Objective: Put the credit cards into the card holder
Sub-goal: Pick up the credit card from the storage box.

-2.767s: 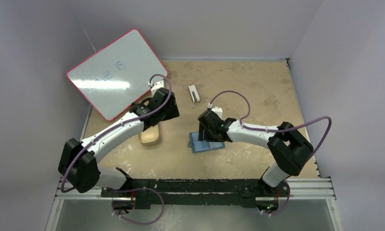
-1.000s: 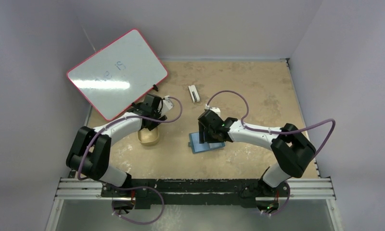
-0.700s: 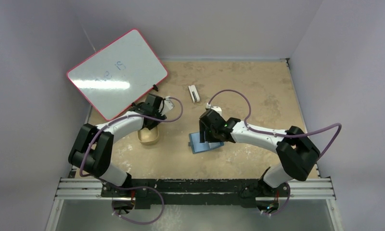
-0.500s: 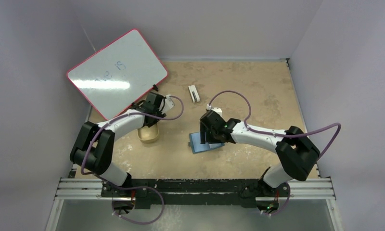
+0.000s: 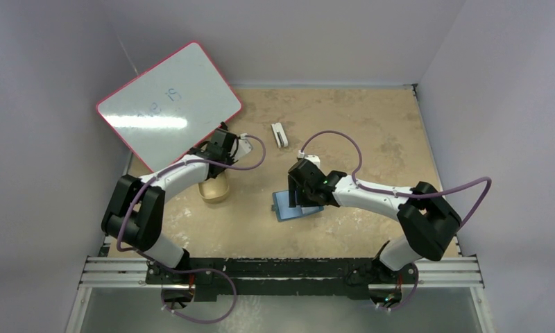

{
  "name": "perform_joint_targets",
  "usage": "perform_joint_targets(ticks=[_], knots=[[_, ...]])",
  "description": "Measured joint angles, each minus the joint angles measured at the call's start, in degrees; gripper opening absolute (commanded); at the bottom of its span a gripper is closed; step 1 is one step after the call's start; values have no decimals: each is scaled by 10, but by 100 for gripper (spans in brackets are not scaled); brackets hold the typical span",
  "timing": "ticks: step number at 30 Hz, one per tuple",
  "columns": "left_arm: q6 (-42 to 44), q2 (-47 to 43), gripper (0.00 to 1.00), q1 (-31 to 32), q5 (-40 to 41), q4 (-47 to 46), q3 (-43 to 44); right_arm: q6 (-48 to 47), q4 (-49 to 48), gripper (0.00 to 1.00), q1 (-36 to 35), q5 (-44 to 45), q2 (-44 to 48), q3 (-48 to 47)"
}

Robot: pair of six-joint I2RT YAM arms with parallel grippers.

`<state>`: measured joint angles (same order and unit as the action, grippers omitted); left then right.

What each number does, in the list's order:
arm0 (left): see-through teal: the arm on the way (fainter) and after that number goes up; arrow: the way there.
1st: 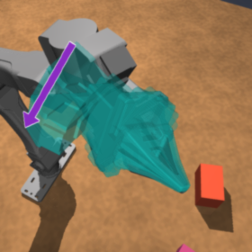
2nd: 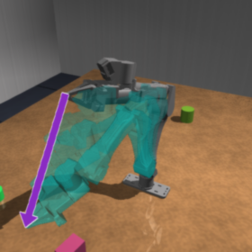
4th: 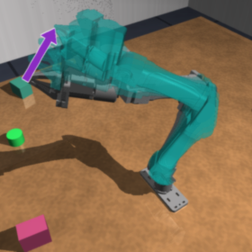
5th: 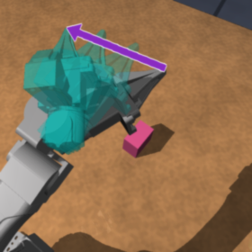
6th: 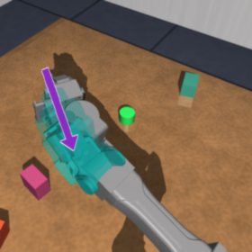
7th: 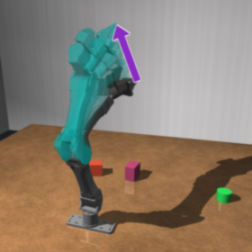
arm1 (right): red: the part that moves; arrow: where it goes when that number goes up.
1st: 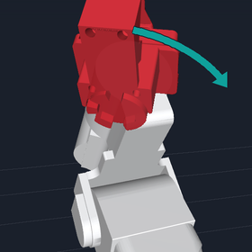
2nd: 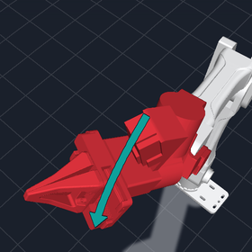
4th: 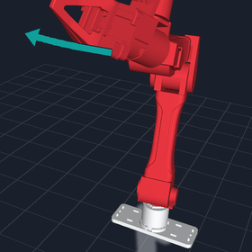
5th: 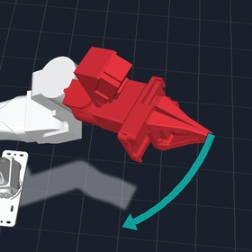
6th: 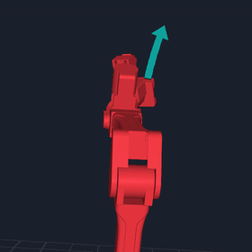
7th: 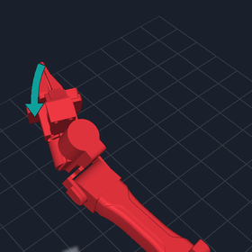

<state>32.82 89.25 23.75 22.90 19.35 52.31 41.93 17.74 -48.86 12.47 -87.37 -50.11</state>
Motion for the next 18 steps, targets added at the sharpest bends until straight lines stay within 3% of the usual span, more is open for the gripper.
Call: perform_joint_targets(ticks=[8, 18], knots=[[-3, -3, 8, 7, -9, 50, 23, 0, 0, 67, 0, 0, 0, 0], [-37, -53, 0, 8, -44, 101, 49, 0, -2, 69, 0, -5, -10, 0]])
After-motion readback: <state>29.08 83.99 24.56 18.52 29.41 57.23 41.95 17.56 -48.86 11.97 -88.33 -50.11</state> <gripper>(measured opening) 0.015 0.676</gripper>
